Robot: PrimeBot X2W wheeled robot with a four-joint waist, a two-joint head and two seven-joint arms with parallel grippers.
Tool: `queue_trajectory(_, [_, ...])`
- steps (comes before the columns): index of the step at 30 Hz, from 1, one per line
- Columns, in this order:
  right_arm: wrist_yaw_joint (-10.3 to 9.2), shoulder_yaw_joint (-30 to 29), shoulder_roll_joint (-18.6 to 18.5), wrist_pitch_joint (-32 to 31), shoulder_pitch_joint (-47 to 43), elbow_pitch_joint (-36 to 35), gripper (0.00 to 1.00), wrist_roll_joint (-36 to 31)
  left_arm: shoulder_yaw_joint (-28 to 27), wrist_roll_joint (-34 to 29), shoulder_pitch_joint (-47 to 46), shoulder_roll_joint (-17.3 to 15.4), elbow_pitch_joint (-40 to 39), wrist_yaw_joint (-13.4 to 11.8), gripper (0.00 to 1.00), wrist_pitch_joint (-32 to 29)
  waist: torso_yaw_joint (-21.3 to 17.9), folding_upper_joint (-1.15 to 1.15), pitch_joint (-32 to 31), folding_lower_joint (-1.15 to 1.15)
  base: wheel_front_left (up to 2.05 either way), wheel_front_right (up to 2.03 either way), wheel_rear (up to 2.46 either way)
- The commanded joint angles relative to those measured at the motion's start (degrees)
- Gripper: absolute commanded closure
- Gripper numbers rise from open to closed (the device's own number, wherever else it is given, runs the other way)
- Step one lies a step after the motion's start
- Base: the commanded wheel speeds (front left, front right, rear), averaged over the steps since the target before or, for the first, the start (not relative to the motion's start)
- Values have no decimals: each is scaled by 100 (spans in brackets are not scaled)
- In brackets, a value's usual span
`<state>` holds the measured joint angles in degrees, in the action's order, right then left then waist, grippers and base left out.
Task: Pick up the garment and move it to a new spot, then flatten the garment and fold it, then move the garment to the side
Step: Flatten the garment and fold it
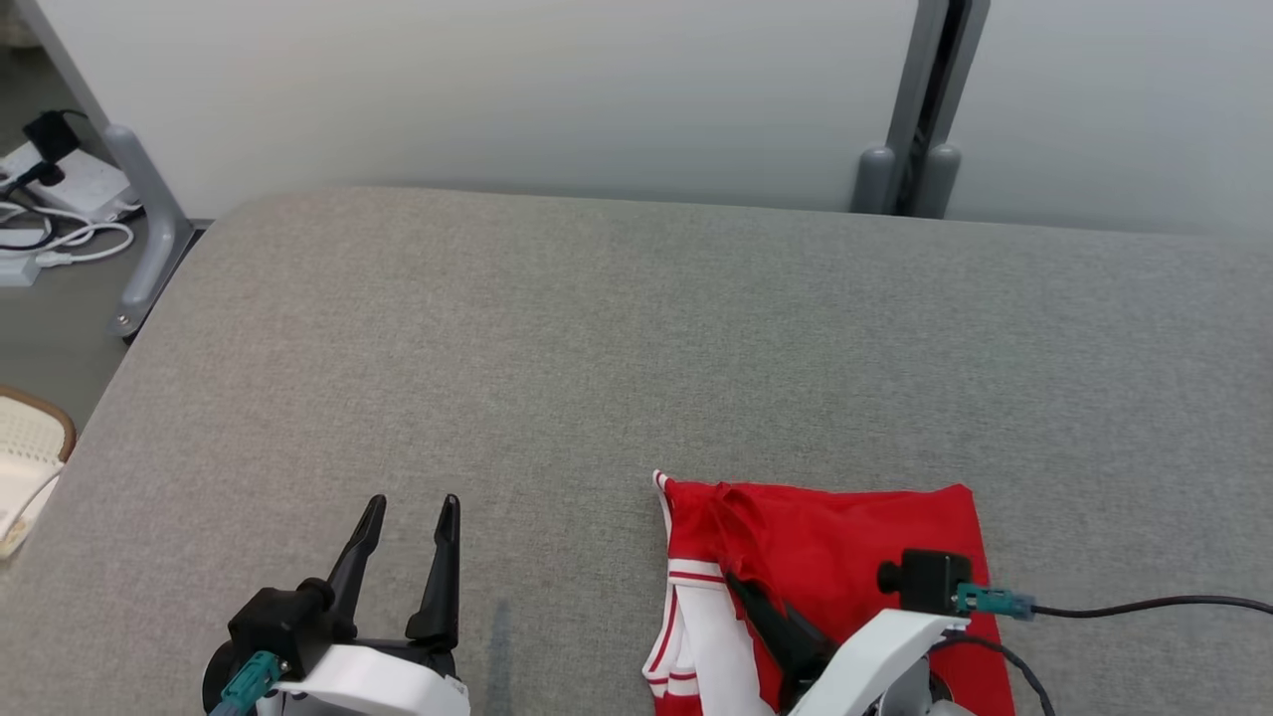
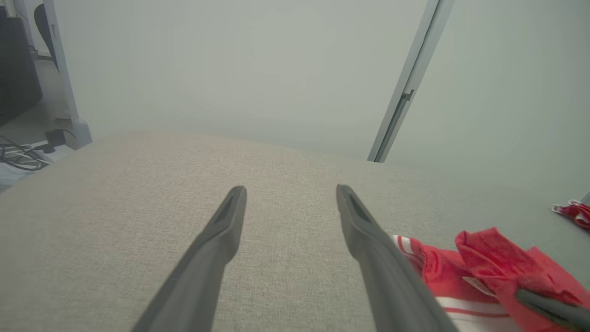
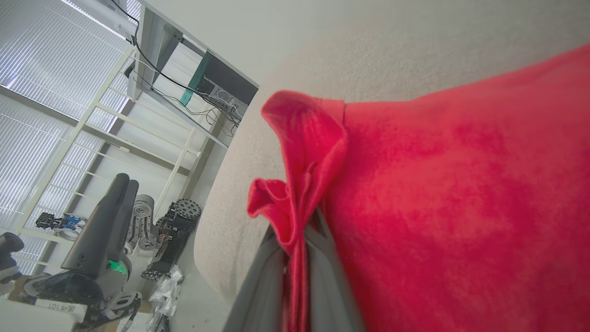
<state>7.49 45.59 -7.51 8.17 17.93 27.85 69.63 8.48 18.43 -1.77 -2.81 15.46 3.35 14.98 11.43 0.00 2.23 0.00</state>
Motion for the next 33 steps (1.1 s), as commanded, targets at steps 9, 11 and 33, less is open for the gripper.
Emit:
queue_trajectory(9, [0, 374, 168, 133, 154, 347, 0, 103, 76, 127, -135, -22, 9, -89, 0, 22, 163, 0, 155, 0, 0, 0, 0])
queue_trajectory(11, [0, 481, 205, 85, 153, 277, 0, 154, 87, 142, -126, -22, 15, -98, 0, 22, 148, 0, 156, 0, 0, 0, 0])
queue_trajectory(33, [0, 428, -670, 482, 773, -918, 0, 273, -33, 72, -139, -22, -37, -87, 0, 22, -301, 0, 13, 0, 0, 0, 0])
